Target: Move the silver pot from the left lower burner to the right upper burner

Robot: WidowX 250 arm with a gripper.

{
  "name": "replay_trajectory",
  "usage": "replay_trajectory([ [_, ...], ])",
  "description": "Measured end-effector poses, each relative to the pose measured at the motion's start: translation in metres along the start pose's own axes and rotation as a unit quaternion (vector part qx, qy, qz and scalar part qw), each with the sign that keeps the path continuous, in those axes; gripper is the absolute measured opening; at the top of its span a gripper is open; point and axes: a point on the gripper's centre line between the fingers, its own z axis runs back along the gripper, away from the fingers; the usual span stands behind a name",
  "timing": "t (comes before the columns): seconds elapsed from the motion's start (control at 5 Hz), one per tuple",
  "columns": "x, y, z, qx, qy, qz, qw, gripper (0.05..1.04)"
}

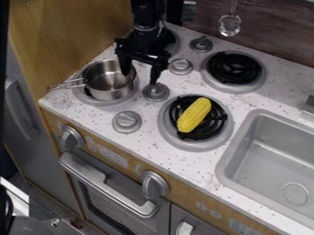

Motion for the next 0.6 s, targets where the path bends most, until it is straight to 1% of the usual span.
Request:
replay_trajectory([
  [0.2, -0.004, 0.004, -0.014, 0.0, 0.025, 0.008, 0.9996, 0.999],
  [0.4, -0.004, 0.0, -0.017, -0.023, 0.026, 0.009, 0.9993, 0.954],
  [0.6, -0.004, -0.011, -0.02, -0.034, 0.022, -0.009, 0.9991, 0.675],
])
